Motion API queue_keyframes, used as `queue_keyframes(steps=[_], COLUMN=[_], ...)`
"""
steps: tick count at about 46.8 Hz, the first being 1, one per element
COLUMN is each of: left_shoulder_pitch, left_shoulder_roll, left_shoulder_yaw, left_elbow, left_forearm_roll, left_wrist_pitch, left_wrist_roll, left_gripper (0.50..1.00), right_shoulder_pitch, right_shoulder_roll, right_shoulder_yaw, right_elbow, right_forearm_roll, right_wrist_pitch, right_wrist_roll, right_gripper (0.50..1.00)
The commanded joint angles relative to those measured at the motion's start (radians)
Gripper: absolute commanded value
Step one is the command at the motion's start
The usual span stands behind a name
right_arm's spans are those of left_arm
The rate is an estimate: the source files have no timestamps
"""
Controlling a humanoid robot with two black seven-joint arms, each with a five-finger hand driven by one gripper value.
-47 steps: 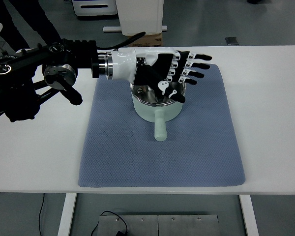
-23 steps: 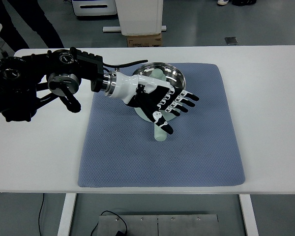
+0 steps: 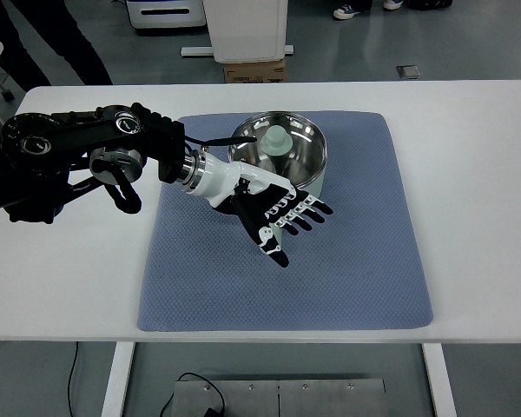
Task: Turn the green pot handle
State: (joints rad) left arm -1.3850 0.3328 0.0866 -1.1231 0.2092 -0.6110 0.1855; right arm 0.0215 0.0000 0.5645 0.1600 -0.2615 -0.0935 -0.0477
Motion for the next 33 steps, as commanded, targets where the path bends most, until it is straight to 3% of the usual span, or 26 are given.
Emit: queue_keyframes(steps=[1,33], left_shoulder_pitch=[-0.006,-0.059], left_shoulder_roll=[0.0,0.046], left_shoulder_yaw=[0.002,0.062], left_elbow=[0.0,-0.011], left_forearm_roll=[0.019,0.09], left_wrist_pitch=[0.0,0.0], left_wrist_roll=[0.0,0.005], left_gripper=[1.0,1.0], right_shoulder_pitch=[0.0,0.0], right_shoulder_roll=[0.0,0.0], right_shoulder_yaw=[0.0,0.0], right_elbow=[0.0,0.001], right_forearm_roll=[0.001,0.001], right_wrist_pitch=[0.0,0.0], right_wrist_roll=[0.0,0.0], right_gripper=[1.0,1.0])
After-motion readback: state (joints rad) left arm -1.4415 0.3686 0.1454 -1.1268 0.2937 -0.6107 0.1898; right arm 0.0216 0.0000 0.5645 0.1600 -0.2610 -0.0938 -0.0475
